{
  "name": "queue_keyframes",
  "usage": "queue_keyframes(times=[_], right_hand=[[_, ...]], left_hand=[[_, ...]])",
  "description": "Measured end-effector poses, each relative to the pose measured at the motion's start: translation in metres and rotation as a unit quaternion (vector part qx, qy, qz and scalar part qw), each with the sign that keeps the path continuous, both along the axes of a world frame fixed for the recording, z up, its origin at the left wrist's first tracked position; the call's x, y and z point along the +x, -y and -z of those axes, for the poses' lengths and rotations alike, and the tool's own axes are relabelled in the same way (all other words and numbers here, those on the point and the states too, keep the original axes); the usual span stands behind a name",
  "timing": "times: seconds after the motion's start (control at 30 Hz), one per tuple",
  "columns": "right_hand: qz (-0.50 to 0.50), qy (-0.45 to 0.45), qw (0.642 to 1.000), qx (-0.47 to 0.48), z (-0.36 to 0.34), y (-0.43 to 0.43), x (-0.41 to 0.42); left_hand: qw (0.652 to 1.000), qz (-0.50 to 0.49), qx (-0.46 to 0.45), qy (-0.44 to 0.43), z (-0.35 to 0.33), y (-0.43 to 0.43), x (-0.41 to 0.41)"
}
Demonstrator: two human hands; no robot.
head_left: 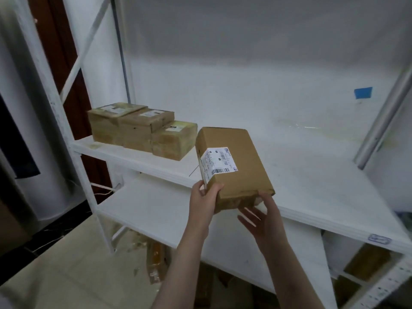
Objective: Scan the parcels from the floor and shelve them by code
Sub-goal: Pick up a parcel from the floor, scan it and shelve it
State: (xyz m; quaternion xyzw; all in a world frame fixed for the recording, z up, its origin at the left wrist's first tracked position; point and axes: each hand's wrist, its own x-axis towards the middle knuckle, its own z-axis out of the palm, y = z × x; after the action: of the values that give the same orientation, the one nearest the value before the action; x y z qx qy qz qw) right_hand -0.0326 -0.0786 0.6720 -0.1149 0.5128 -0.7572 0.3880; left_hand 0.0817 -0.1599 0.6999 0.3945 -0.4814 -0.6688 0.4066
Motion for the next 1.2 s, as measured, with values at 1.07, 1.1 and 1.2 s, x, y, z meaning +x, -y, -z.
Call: queue_keyframes(times=[1.07,1.1,1.2], right_hand=[[0.224,-0.162,0.906,0.32,0.032,0.33,0.001],[0.225,-0.17,0.905,0.32,0.033,0.331,0.0],[0.223,-0.194,0.906,0.304,0.032,0.333,0.0]], left_hand=[[0.957,0.141,-0.168,0.191,0.067,0.326,-0.008],[0.955,0.151,-0.167,0.194,0.068,0.328,-0.01],[0.955,0.161,-0.166,0.184,0.072,0.333,-0.013]])
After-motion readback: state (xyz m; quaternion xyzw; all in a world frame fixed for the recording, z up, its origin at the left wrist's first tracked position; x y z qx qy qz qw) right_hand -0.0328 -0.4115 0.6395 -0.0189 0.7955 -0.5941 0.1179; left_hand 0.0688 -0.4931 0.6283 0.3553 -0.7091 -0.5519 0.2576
